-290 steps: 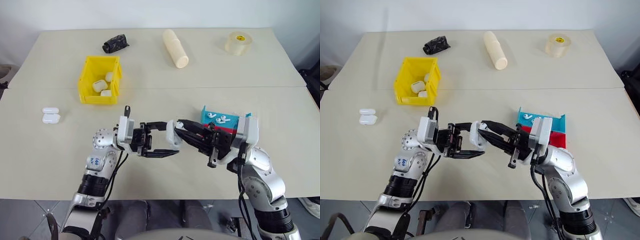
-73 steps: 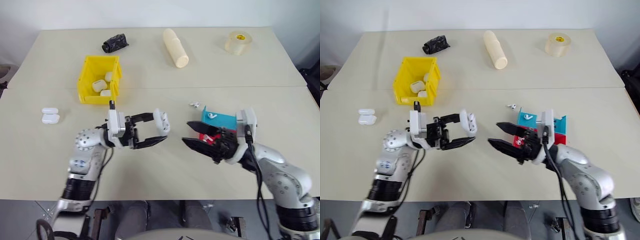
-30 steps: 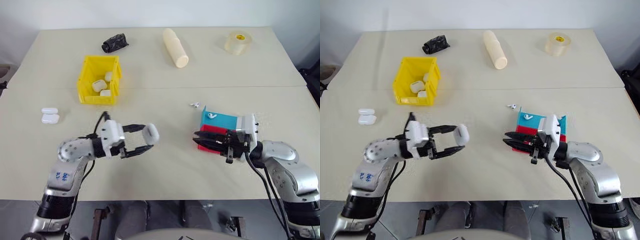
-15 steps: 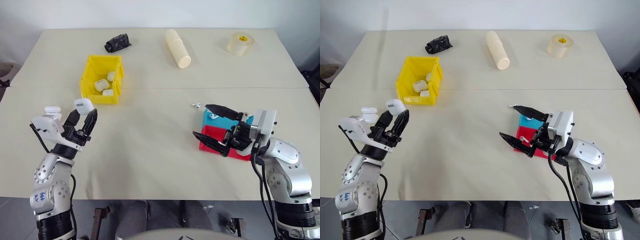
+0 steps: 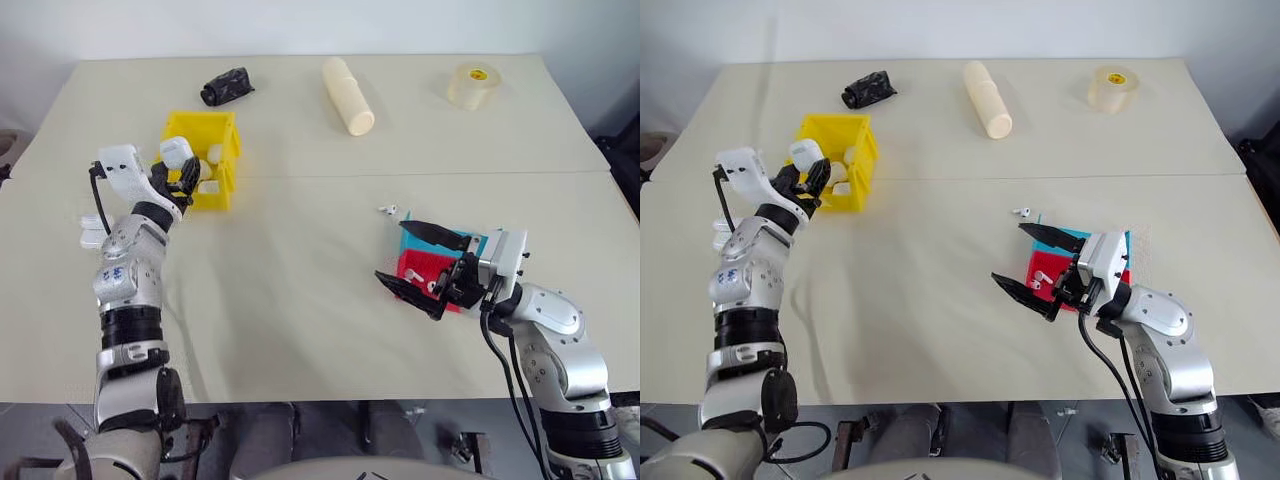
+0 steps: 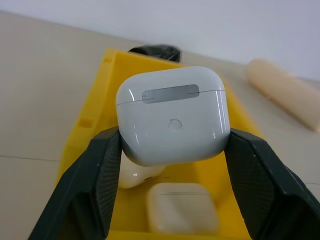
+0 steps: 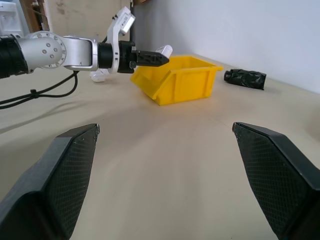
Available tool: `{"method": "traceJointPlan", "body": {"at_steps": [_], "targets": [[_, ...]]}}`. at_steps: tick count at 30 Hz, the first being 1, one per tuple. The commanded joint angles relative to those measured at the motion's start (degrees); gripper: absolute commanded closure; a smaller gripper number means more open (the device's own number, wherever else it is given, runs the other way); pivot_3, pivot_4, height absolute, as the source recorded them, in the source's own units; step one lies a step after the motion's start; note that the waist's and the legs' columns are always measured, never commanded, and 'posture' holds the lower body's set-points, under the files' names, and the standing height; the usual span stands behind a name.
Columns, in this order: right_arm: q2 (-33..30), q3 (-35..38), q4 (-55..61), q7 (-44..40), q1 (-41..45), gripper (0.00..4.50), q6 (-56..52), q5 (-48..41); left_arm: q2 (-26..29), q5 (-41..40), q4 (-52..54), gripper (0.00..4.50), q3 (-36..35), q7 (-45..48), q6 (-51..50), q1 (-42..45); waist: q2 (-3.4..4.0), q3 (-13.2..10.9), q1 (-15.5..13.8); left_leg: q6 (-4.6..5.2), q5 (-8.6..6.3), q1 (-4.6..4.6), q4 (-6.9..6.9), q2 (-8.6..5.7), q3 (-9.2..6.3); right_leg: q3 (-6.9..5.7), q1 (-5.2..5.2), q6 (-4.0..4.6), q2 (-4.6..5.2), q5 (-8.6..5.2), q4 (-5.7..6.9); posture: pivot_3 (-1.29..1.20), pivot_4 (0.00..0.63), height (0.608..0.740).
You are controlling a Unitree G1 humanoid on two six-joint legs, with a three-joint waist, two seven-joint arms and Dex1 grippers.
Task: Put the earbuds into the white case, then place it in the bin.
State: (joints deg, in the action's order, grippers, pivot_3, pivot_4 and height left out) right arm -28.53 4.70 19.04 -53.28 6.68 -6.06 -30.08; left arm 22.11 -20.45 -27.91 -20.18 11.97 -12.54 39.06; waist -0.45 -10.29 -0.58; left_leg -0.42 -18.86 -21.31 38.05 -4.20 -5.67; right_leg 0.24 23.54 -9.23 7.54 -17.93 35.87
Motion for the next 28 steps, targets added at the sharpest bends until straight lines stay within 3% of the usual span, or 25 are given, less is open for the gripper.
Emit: {"method": "traceJointPlan", "body": {"at_steps": [1, 4, 5, 10, 14, 19, 23, 28], "targets": [[0.62, 0.05, 2.64, 1.05, -0.51, 0.00, 1.75, 0.27, 1.54, -0.21, -3.52, 1.02, 0.51, 4.54, 1.06, 3.40, -0.01, -0.01, 0.00, 0.00, 0.00, -0.01, 0.00, 0.00, -0.01, -0.03, 0.01, 0.00, 0.00, 0.00, -0.01, 0.00, 0.150, 0.740], [0.80, 0.04, 2.58, 1.46, -0.69, 0.00, 2.42, 0.66, 2.17, -0.35, -2.43, 0.14, 1.18, 7.14, -0.08, 3.05, -0.01, -0.01, 0.02, 0.00, 0.00, -0.02, 0.04, 0.00, -0.01, -0.04, -0.01, 0.00, 0.01, 0.00, 0.00, 0.00, 0.150, 0.740], [0.77, 0.02, 2.48, 1.47, -0.83, 0.00, 2.68, 0.82, 2.55, -0.38, -1.14, 0.04, 1.33, 7.82, -0.51, 2.37, -0.01, -0.01, 0.04, 0.00, 0.00, -0.02, 0.05, 0.00, -0.01, -0.03, -0.02, 0.00, 0.02, 0.00, 0.02, 0.00, 0.150, 0.740], [0.21, 0.31, 2.17, 1.16, -1.56, 0.00, 3.25, 0.93, 4.78, -1.58, 8.51, 0.04, 1.26, 11.57, -3.03, -2.95, -0.01, -0.01, 0.50, 0.00, 0.00, -0.02, 0.03, 0.05, -0.03, -0.01, 0.00, 0.00, 0.03, 0.00, 0.04, 0.00, 0.150, 0.740], [-1.02, 1.44, 1.21, 0.09, -2.14, 0.00, 3.35, 0.50, 12.99, -1.40, 21.80, 0.04, 2.81, 22.68, -3.71, -15.62, 0.00, 0.00, 1.39, -0.01, 0.00, -0.01, -0.03, 0.18, 0.00, 0.04, 0.04, 0.00, 0.03, 0.00, 0.02, 0.00, 0.150, 0.740], [-4.64, 1.91, -1.93, -4.45, -2.03, 0.00, 2.96, 0.04, 21.62, -0.75, 28.98, 0.04, 4.36, 40.23, 8.17, -28.54, 0.02, -0.01, 0.92, -0.02, -0.01, 0.01, -0.04, 0.32, -0.01, 0.03, -0.02, 0.07, 0.03, -0.04, -0.22, 0.00, 0.150, 0.740], [-7.74, 2.42, -5.33, -8.76, -1.30, 0.00, 2.74, -0.43, 23.06, -0.28, 29.05, 0.04, 4.42, 45.30, 14.46, -33.43, 0.05, -0.02, 0.07, 0.00, -0.01, 0.09, -0.01, 0.30, -0.04, 0.00, -0.17, 0.07, 0.10, -0.03, -0.28, 0.00, 0.150, 0.740], [-9.99, 3.53, -9.40, -11.45, -1.26, 0.00, 3.99, 0.03, 20.14, 0.11, 30.16, 0.04, 5.52, 43.76, 17.58, -33.52, 0.05, -0.02, -0.36, 0.00, -0.01, 0.08, -0.03, 0.31, -0.04, -0.01, -0.14, 0.07, 0.08, -0.03, -0.28, 0.00, 0.150, 0.740]]}}
